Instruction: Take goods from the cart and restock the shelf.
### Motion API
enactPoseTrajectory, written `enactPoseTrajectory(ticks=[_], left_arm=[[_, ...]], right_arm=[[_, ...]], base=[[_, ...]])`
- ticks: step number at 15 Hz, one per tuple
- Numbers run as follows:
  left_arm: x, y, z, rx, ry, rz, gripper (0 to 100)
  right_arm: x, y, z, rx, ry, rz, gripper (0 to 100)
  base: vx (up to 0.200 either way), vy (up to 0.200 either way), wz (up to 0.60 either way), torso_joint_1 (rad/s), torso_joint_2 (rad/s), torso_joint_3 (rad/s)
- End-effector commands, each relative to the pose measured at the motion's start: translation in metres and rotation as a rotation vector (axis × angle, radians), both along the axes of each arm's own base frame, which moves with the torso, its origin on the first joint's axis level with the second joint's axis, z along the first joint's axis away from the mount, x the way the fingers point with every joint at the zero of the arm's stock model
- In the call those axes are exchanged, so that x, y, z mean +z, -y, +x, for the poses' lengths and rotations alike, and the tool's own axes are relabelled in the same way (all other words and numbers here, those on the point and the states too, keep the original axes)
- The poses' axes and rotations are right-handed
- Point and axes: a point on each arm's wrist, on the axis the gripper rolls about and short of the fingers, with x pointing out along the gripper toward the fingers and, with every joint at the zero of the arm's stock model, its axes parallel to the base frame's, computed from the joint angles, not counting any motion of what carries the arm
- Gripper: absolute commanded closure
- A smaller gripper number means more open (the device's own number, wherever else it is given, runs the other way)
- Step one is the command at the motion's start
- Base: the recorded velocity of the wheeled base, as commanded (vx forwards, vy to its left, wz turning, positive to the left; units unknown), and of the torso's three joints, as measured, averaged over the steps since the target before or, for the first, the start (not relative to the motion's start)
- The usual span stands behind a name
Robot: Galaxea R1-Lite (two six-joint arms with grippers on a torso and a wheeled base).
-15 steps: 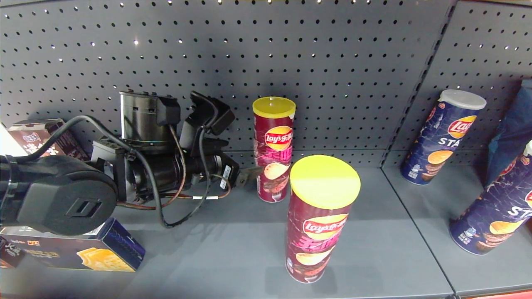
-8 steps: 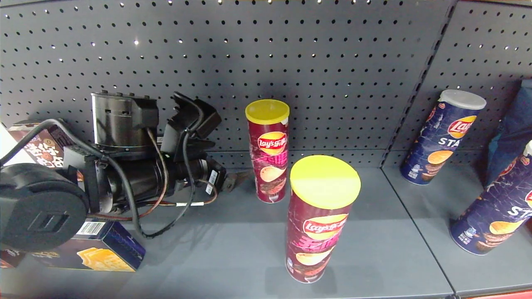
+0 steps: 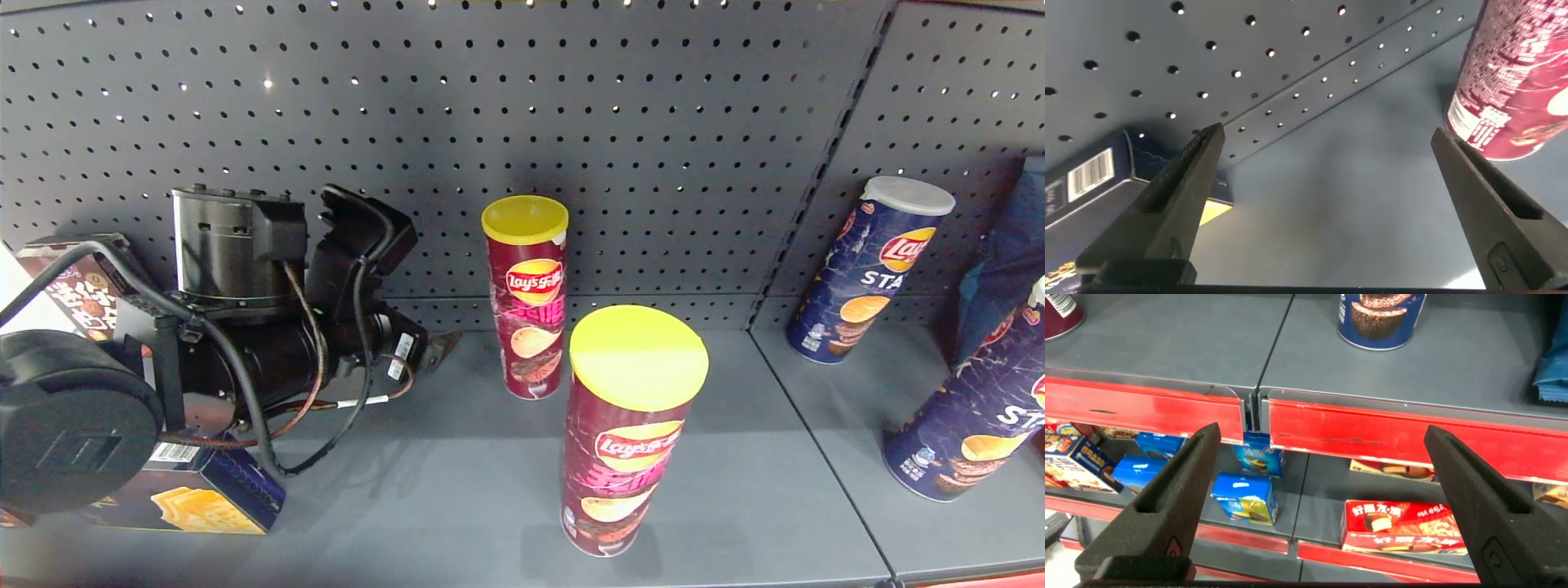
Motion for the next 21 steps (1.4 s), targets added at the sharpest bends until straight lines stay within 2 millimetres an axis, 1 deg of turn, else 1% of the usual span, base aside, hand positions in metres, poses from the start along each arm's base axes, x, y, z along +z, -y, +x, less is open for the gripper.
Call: enactPoseTrajectory(ticks=[1, 5, 10, 15, 21], left_arm=[[-0.008, 0.004, 0.005, 0.002, -0.021, 0.010, 0], [-0.014, 0.011, 0.014, -0.008, -0.038, 0.013, 0], [-0.015, 0.022, 0.023, -0.017, -0.041, -0.003, 0], [-0.023, 0.031, 0.024, -0.034, -0.064, -0.006, 0], [-0.024, 0.039, 0.026, -0.048, -0.070, -0.014, 0]], right_arm=[[0.000, 0.000, 0.000, 0.001, -0.002, -0.001, 0], [0.000, 0.000, 0.000, 0.001, -0.002, -0.001, 0], [0.000, 0.000, 0.000, 0.001, -0.002, -0.001, 0], [0.000, 0.000, 0.000, 0.001, -0.002, -0.001, 0], [0.000, 0.000, 0.000, 0.001, -0.002, -0.001, 0]], base=[[0.000, 0.000, 0.00, 0.000, 0.00, 0.000], [0.000, 0.000, 0.00, 0.000, 0.00, 0.000], [0.000, 0.000, 0.00, 0.000, 0.00, 0.000], [0.000, 0.000, 0.00, 0.000, 0.00, 0.000], [0.000, 0.000, 0.00, 0.000, 0.00, 0.000]])
